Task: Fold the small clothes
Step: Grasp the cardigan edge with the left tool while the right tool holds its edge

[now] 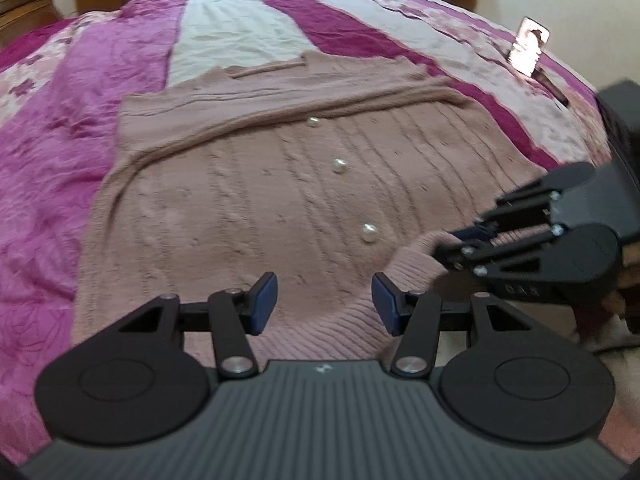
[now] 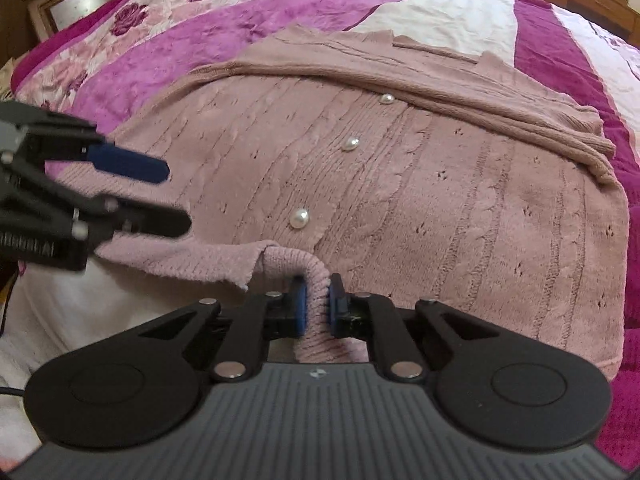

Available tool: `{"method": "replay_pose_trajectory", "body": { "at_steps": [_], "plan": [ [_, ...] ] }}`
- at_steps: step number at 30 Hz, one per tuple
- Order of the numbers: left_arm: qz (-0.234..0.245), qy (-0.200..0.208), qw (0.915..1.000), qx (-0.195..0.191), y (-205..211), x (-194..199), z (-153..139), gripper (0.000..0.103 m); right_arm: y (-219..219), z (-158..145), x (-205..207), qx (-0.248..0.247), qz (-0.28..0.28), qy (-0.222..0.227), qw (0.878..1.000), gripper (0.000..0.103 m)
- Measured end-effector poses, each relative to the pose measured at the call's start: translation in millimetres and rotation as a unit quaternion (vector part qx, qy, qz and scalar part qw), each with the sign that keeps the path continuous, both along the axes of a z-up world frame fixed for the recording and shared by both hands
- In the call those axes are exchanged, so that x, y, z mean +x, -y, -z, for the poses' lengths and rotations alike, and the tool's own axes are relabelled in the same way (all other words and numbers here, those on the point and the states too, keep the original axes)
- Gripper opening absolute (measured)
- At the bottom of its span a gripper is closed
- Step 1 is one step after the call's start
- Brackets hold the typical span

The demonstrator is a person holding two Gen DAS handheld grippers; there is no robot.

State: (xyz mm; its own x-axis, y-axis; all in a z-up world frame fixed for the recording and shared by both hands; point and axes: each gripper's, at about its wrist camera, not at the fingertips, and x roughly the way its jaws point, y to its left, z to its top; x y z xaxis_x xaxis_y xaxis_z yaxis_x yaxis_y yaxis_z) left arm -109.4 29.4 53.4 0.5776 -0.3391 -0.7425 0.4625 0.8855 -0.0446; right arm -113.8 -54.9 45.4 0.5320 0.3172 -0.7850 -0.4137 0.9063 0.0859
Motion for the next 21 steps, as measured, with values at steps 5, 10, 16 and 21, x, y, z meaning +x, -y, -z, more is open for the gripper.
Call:
{"method": "replay_pose_trajectory", "body": {
  "at_steps": [5,10,16,21],
  "plan": [
    [0.052,-0.006,0.9986,0.003,10,-9,4,0.054,-1,4,1,0.011,0.011,0.005,1.0,0.012],
    [0.083,-0.005,0.9964,0.02,20,-14,13,0.054,1,3,0,0.022,0.02,0.013,0.999,0.012],
    [0.052,0.001,0.996,0.073,24,-1,32,0.054,0,-4,-9,0.028,0.021,0.036,0.999,0.012],
    [0.032,0.039,0.9961,0.073,20,2,30,0.043,4,-8,-16,0.043,0.038,0.049,0.997,0.012]
  ]
}}
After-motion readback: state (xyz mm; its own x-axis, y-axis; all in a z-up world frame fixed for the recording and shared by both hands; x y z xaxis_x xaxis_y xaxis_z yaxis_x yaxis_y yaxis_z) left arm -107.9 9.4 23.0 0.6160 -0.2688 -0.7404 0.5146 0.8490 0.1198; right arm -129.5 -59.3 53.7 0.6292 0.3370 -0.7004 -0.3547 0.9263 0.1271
